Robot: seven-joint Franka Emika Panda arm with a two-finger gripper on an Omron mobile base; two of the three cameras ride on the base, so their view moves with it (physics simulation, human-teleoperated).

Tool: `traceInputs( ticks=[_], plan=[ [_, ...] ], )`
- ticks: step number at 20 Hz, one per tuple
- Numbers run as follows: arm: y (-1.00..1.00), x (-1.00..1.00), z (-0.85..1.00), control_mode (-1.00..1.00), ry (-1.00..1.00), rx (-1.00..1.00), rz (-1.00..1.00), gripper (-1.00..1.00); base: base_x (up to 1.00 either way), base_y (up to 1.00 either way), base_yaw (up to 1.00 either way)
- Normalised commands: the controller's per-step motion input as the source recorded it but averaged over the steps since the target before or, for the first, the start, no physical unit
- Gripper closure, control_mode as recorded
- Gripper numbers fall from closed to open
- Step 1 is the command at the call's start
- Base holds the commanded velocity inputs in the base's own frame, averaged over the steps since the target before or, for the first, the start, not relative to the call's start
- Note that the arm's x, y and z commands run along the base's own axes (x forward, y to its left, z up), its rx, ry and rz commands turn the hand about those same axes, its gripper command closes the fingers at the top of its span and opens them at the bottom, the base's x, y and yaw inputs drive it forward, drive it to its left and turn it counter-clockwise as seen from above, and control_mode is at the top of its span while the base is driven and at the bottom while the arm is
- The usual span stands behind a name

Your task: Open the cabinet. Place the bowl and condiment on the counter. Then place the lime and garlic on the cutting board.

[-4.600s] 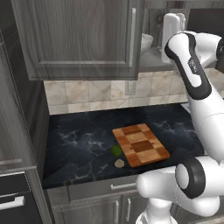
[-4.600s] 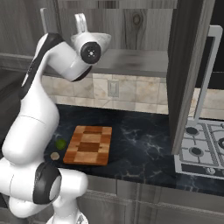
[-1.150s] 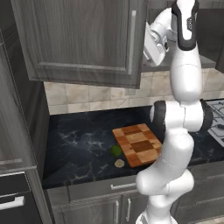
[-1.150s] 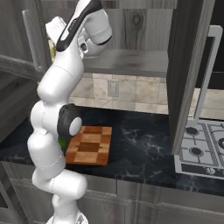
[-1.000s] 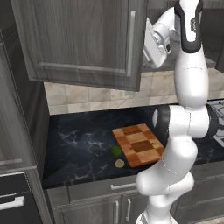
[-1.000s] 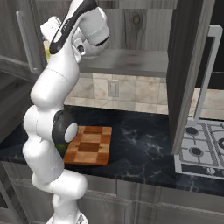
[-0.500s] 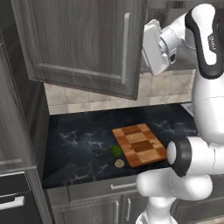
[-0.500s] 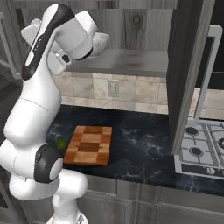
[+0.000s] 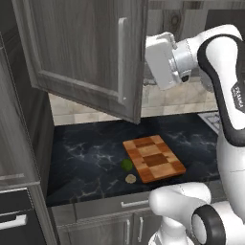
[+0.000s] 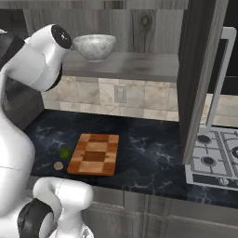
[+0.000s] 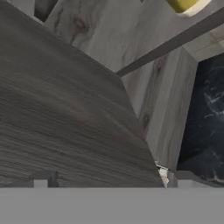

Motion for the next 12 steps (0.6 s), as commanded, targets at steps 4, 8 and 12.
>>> traceInputs(
  ticks=[4,8,12],
  plan=[
    [0.32,-0.68,-0.04,-1.0,-0.27,0.02,-0.23,-1.0,0.0,0.0,0.0],
    [0.3,-0.52,-0.05,-1.0,-0.15,0.03,-0.15,-1.0,0.0,0.0,0.0],
    [0.56,-0.27,-0.02,-1.0,-0.06,0.02,-0.13,-1.0,0.0,0.0,0.0]
  ],
)
